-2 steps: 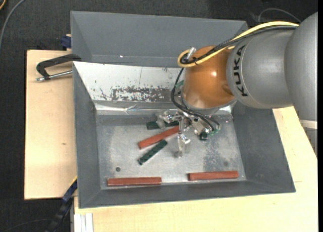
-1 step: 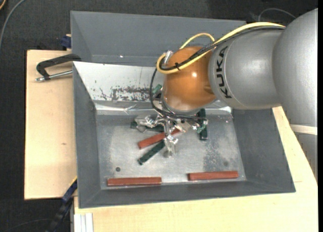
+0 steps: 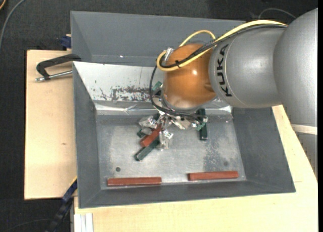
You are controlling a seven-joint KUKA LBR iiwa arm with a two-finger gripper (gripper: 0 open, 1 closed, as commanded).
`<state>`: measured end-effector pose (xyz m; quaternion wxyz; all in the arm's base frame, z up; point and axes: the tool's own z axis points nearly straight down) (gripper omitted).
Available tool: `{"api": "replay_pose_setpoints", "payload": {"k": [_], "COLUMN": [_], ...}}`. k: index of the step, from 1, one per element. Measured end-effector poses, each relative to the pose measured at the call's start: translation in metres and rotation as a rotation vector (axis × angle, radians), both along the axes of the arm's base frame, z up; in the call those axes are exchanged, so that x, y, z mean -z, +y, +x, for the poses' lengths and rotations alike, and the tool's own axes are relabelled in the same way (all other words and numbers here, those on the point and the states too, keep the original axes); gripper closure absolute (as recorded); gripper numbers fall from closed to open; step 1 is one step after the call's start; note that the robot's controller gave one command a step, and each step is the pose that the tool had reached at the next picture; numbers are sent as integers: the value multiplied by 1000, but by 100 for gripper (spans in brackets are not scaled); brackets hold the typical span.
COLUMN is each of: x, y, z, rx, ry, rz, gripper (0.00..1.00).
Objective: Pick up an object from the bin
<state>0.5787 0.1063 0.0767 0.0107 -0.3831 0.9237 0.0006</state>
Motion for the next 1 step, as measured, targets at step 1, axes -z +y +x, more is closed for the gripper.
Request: {"api": "replay_pose_setpoints", "payload": {"k": [1], "x": [-168], "y": [8], "z": [-1], "rx": [-40], "ry": [8], "rz": [-6], "gripper": [100]}}
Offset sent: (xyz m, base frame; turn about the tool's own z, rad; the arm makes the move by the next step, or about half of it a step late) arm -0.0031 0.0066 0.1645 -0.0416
